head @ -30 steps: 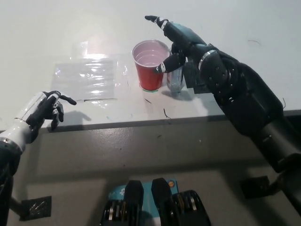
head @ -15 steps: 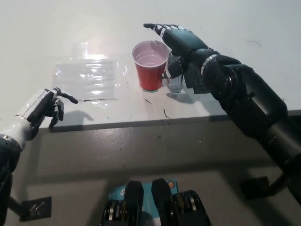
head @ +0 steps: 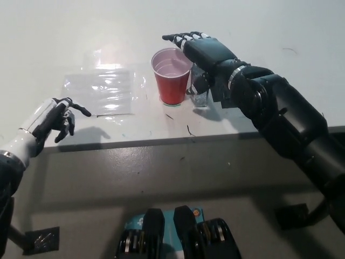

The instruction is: The robot uses its right hand to press the hand soap kept in the middle of the table to get liquid hand soap out

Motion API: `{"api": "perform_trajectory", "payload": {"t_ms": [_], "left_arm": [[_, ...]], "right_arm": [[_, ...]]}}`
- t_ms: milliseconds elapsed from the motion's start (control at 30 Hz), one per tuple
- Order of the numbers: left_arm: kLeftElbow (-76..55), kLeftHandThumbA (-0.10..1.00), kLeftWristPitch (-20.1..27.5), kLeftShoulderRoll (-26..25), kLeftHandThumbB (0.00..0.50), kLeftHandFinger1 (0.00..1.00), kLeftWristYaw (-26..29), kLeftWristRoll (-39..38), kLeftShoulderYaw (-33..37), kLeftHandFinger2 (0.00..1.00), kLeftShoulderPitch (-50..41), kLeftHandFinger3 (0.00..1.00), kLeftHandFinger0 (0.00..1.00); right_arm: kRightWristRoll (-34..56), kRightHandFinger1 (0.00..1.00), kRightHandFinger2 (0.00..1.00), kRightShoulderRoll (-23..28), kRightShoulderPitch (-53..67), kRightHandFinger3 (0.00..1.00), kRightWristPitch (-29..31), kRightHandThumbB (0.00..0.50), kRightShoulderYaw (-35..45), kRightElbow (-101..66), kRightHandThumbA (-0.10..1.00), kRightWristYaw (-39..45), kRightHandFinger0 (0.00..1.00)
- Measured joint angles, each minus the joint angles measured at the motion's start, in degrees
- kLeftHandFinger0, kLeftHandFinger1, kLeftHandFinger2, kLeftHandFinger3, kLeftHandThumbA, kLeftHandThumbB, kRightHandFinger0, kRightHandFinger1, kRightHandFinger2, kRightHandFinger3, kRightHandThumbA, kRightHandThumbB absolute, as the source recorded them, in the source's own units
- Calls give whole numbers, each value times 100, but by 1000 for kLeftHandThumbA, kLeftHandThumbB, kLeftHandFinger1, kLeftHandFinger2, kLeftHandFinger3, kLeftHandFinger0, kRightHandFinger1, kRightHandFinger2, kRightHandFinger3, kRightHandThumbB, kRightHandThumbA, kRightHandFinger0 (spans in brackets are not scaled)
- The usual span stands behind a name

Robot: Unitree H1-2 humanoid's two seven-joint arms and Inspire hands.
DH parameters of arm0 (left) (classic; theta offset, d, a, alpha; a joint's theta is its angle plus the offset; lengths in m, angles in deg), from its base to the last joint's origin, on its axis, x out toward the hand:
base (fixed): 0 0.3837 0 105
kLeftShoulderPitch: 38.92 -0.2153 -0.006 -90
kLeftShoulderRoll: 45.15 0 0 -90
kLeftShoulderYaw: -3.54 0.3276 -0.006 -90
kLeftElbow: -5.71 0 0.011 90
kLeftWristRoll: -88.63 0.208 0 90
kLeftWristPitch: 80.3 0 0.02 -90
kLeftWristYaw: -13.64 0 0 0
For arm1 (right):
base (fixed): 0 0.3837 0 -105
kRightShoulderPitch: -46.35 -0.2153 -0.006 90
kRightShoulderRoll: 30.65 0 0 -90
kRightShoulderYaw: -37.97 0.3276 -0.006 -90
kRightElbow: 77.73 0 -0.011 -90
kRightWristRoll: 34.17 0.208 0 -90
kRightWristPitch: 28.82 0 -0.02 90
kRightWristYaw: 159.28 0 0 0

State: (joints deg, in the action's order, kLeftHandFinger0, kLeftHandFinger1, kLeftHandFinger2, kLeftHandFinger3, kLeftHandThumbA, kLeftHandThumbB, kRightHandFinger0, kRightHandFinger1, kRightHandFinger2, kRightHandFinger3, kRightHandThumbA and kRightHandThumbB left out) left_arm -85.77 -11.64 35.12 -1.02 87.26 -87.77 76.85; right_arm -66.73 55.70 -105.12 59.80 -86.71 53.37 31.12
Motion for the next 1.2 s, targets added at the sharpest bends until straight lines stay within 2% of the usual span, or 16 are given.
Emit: {"api": "perform_trajectory", "payload": {"t_ms": [67,133,200,300,533,567,633,667,700,767,800,967,1100,1200], "left_arm": [[-39,946,5,-2,21,52,-5,13,2,152,18,396,71],[-78,962,1,-5,50,57,-9,27,2,158,46,398,92],[-102,976,0,-7,60,42,-14,31,2,142,87,382,66],[-110,977,1,-16,50,46,-15,38,1,136,159,367,67],[-118,990,7,-104,65,33,-17,55,3,119,233,353,45],[-118,987,7,-116,32,31,-17,56,2,115,253,353,37],[-118,979,7,-126,28,28,-18,56,3,112,268,351,25],[-119,991,7,-127,55,27,-18,56,3,108,274,357,29],[-119,996,7,-128,60,26,-18,58,3,108,278,358,29],[-119,1000,7,-134,44,30,-19,57,5,116,281,351,47],[-119,1000,6,-144,59,42,-23,58,9,129,283,362,61],[-118,984,6,-190,68,63,-52,53,11,147,311,368,94],[-118,987,6,-199,55,54,-65,49,11,131,334,354,94],[-117,990,7,-210,72,41,-81,48,14,118,359,341,70]], "right_arm": [[-40,1000,1000,-28,-30,1000,46,480,1,109,1000,-34,1000],[-81,1000,1000,-61,-48,1000,75,470,7,203,1000,-89,1000],[-113,1000,1000,-86,-51,1000,97,480,10,258,1000,-142,1000],[-182,1000,1000,-119,-60,1000,116,476,13,340,1000,-216,1000],[-244,1000,1000,-147,-51,1000,129,500,81,459,1000,-370,1000],[-252,1000,1000,-148,-44,1000,129,500,90,470,1000,-396,1000],[-262,1000,1000,-169,-43,1000,143,500,123,574,1000,-474,1000],[-271,1000,1000,-179,-45,1000,150,500,139,629,1000,-519,1000],[-285,1000,1000,-187,-45,1000,165,500,147,696,1000,-567,1000],[-309,1000,1000,-198,-48,1000,193,500,151,805,1000,-640,1000],[-320,1000,1000,-199,-45,1000,200,500,150,836,1000,-667,1000],[-399,1000,1000,-247,-35,1000,261,500,132,1017,1000,-833,1000],[-444,1000,1000,-338,-10,1000,297,500,135,1060,1000,-900,1000],[-457,1000,1000,-367,2,1000,302,500,134,1059,1000,-922,1000]]}}
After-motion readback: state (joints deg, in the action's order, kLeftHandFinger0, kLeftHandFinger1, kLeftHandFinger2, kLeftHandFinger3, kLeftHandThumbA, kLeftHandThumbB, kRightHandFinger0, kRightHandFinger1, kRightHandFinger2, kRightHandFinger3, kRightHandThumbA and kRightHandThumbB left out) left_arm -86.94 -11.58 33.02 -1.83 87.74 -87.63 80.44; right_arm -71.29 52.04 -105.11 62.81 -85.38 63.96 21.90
